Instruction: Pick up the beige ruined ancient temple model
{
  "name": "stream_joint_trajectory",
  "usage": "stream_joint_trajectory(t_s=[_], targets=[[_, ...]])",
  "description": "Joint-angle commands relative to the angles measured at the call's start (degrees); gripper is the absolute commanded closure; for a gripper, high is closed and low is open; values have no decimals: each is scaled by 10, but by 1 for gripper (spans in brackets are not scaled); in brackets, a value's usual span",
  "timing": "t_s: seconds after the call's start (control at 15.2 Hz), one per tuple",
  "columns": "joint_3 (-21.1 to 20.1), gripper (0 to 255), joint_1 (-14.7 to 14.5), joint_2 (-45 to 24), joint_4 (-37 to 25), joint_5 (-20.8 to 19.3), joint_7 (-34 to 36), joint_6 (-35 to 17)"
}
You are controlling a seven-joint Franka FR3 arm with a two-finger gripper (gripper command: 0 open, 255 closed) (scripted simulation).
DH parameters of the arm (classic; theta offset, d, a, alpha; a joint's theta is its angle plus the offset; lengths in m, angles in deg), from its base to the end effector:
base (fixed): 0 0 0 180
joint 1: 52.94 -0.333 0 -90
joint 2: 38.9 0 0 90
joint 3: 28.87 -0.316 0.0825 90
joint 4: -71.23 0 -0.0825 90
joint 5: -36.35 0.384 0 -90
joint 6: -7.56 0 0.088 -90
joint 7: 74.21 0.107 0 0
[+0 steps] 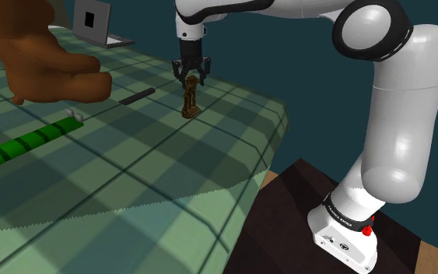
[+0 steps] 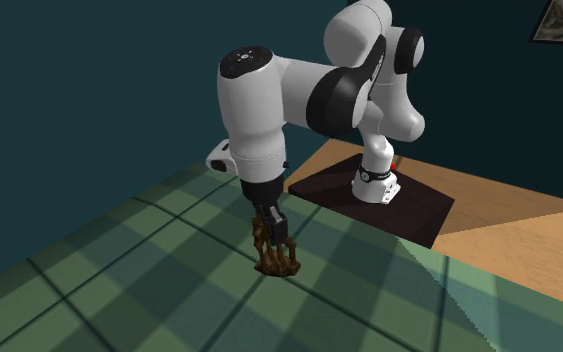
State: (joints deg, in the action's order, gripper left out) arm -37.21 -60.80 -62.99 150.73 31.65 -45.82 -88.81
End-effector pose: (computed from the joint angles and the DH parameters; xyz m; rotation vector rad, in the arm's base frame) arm 0.6502 0.1639 0.4628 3.0554 -0.3183 -0.1608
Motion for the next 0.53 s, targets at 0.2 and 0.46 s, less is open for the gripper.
stream_joint_trajectory(t_s=[0.2, 0.46], targets=[[0, 255, -1, 1, -39, 0, -2, 39], [-1, 255, -3, -2, -67, 0, -2, 65]])
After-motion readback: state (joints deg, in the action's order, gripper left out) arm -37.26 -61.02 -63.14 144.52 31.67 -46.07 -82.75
